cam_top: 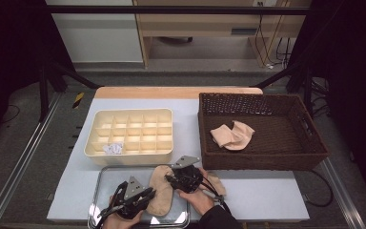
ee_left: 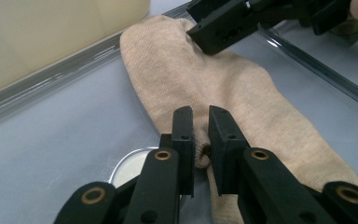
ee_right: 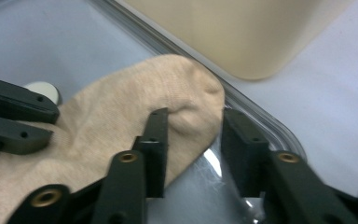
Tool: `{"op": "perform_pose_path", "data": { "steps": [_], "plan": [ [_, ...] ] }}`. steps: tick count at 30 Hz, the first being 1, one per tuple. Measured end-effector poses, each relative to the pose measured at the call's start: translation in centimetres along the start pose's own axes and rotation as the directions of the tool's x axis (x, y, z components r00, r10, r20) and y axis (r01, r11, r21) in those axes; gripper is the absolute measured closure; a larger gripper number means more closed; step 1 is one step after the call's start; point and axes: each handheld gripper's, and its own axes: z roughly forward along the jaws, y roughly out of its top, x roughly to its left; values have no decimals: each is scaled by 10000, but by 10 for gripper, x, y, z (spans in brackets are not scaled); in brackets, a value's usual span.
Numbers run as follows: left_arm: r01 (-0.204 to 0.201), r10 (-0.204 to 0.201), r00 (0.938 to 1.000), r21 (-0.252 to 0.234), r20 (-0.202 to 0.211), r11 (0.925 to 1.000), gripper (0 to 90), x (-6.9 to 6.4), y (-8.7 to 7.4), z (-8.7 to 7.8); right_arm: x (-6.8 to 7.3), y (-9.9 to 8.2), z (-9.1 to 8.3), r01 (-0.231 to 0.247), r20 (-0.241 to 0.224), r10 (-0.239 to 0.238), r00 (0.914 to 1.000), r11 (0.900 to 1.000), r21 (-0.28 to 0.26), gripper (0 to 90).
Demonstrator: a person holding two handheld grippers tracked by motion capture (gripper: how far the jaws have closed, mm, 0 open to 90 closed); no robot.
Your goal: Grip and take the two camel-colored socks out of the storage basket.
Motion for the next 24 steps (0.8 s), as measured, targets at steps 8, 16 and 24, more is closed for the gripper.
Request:
{"op": "perform_pose_path", "data": {
  "steps": [8, 16, 24],
  "plan": [
    [98, -100, 9997, -69, -214, 9999, 804, 6, 1, -1, 2, -1, -12, 225, -347, -210, 9992, 9988, 444, 891],
    [449, -458, 9983, -248, -371, 9987, 682, 13, 2, -1, 8, -16, -35, 171, -881, -116, 9960, 9979, 628, 880],
    [951, -977, 9945, -646, -384, 9934, 531, 19, -4, -28, 0, -10, -42, -155, -486, 148, 9987, 9998, -135, 779]
  ]
}}
